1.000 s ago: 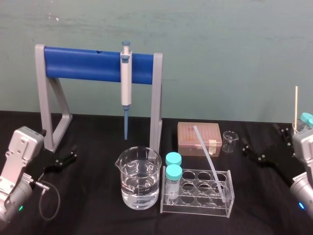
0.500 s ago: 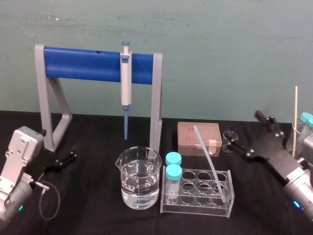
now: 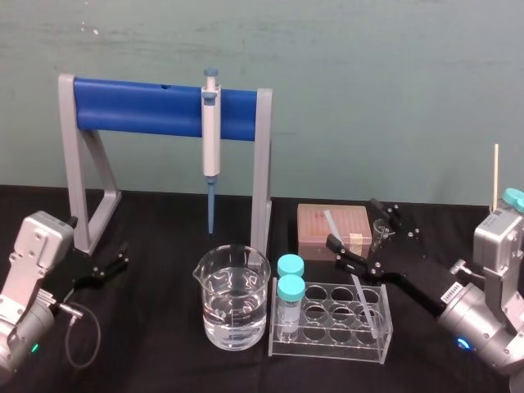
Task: Pick up the stirring rod with one hand, then place it down.
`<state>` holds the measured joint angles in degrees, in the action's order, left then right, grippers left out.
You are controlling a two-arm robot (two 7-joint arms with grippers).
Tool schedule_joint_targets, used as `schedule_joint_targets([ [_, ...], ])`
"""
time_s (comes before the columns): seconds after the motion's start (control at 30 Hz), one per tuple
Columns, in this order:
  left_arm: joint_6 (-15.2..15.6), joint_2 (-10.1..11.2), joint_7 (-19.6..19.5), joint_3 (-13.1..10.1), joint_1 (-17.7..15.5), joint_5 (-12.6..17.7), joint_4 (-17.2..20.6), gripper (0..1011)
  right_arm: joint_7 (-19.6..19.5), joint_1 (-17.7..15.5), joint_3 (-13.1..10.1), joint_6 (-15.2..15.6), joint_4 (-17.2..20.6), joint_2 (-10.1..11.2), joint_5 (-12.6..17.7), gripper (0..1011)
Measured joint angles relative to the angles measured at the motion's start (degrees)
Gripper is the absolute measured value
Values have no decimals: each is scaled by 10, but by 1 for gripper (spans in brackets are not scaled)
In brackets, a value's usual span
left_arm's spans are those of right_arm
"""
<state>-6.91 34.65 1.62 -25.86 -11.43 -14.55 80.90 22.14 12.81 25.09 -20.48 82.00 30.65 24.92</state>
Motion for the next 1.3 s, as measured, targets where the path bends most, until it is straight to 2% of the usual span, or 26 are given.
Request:
schedule_joint_targets([
  [0.37, 0, 0, 0, 0, 0, 0, 0, 1000, 45, 38, -3, 54, -57, -28, 31, 1004],
  [0.77, 0, 0, 0, 0, 0, 0, 0, 1000, 84, 77, -7, 85, -125, -57, 34, 1004],
  [1.03, 0, 0, 0, 0, 0, 0, 0, 1000, 98, 81, -11, 99, -134, -65, 30, 1004],
  [1.3, 0, 0, 0, 0, 0, 0, 0, 1000, 99, 80, -14, 100, -134, -66, 26, 1004],
])
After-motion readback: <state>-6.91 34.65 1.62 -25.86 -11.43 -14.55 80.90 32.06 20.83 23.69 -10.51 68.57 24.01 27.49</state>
